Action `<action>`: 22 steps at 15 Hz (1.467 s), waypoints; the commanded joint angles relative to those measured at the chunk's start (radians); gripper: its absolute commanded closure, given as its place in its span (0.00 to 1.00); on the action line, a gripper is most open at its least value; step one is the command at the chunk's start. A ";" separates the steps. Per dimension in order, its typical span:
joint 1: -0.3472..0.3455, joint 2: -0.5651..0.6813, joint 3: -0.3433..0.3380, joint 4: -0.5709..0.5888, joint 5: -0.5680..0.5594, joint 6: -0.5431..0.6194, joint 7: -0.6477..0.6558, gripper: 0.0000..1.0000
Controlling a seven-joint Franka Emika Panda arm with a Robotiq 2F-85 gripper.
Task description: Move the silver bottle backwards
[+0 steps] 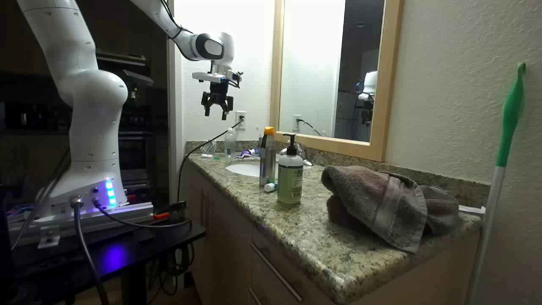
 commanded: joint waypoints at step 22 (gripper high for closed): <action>-0.301 -0.138 -0.062 0.029 -0.072 -0.073 0.519 0.00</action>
